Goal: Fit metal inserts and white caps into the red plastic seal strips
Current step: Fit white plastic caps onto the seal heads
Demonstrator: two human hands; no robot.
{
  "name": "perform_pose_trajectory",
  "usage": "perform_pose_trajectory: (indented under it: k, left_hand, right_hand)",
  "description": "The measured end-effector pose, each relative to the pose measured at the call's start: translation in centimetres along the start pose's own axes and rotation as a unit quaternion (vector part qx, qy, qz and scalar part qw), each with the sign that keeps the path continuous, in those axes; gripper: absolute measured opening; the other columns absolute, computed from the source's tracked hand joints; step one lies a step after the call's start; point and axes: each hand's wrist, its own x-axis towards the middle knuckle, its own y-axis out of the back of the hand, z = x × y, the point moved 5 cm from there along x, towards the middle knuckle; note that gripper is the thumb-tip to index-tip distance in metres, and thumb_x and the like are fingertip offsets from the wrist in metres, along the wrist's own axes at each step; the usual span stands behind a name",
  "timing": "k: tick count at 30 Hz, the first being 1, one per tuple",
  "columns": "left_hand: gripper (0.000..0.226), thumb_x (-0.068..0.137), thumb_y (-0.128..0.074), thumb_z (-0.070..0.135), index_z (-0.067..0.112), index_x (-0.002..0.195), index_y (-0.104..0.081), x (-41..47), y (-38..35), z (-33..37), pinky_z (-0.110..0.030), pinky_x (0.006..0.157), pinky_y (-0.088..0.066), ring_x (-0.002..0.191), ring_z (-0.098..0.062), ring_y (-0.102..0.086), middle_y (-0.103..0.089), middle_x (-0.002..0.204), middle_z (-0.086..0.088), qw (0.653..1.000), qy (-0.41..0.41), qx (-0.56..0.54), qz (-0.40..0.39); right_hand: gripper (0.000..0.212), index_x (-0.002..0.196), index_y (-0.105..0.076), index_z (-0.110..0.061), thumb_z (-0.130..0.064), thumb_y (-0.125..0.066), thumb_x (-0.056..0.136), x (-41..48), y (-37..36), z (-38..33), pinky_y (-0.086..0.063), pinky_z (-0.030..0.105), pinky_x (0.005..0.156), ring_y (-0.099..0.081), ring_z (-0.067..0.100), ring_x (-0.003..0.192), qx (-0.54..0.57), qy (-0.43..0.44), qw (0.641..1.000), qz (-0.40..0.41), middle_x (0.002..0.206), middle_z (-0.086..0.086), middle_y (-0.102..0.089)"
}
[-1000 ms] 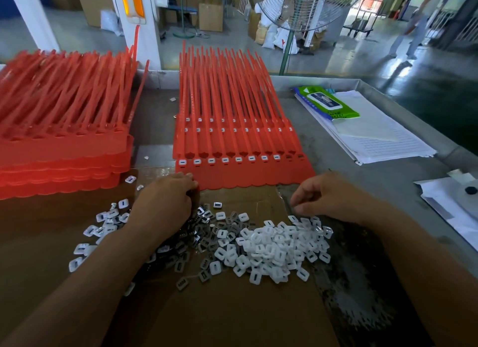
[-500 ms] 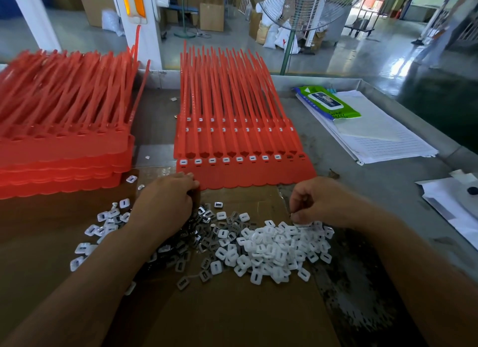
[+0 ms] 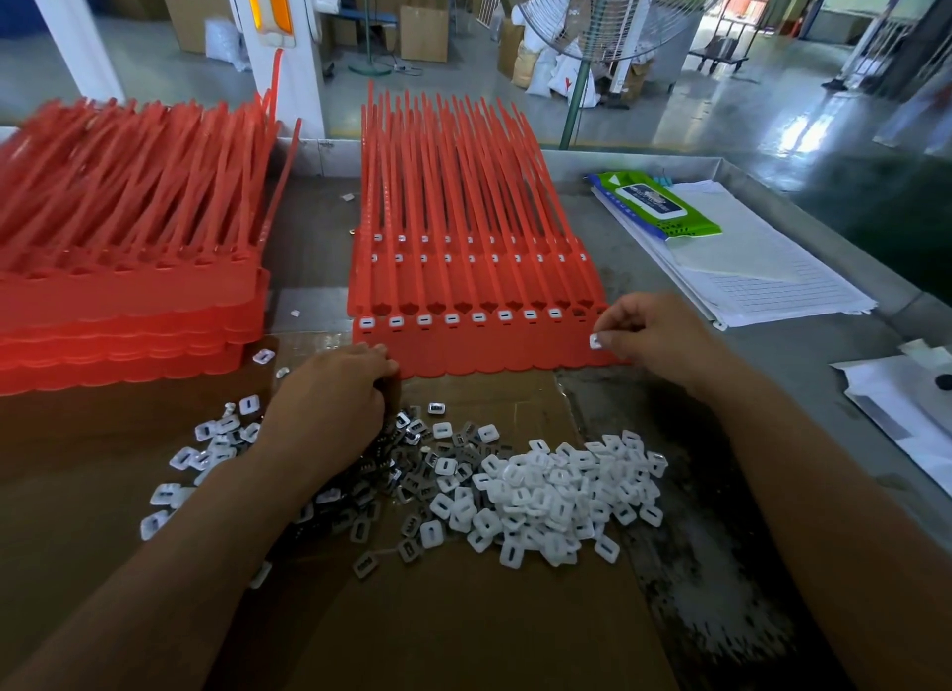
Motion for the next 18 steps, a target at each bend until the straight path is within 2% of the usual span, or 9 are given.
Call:
perform_pose_trajectory:
  k: [3,8,13,18]
  left_hand:
    - [0.043,0.081,-0.045,0.001,0.015,0.120,-0.057,-0.1,0.1,0.0,-0.030,0.105,-0.029,0.124,-0.017,-0.044,-0.048,0.134,0.002,1.000,0.000,-0.007,0.005]
    - [0.043,0.082,-0.045,0.001,0.015,0.121,-0.057,0.0,0.0,-0.1,-0.027,0.105,-0.027,0.125,-0.015,-0.042,-0.048,0.135,0.002,1.000,0.002,-0.013,0.003]
    - [0.043,0.082,-0.044,0.001,0.015,0.121,-0.056,0.0,0.1,0.0,-0.030,0.107,-0.028,0.127,-0.015,-0.041,-0.047,0.135,0.002,1.000,0.003,-0.012,0.001]
    - [0.043,0.082,-0.045,0.001,0.016,0.120,-0.057,0.0,0.1,0.0,-0.030,0.105,-0.029,0.125,-0.015,-0.042,-0.048,0.134,0.003,1.000,0.004,-0.015,0.007]
  right_hand:
    - [0.008,0.078,-0.063,-0.017,-0.011,-0.066,0.081,1.5,0.3,0.6,-0.038,0.020,0.058,-0.053,0.008,0.068,-0.012,-0.023,0.999,0.046,0.076,-0.002,-0.060]
    - [0.005,0.086,-0.066,-0.014,-0.012,-0.062,0.085,3.3,0.0,0.7,-0.040,0.027,0.078,-0.054,0.014,0.086,-0.023,-0.029,0.997,0.070,0.087,0.001,-0.062]
    - [0.010,0.079,-0.062,-0.016,-0.008,-0.063,0.083,4.3,-0.8,0.9,-0.038,0.025,0.075,-0.052,0.015,0.083,-0.002,-0.027,0.998,0.056,0.083,0.002,-0.059]
    - [0.015,0.074,-0.060,-0.020,-0.009,-0.063,0.083,4.8,-1.2,1.4,-0.043,0.034,0.084,-0.054,0.019,0.087,-0.009,-0.033,0.999,0.038,0.083,0.002,-0.058]
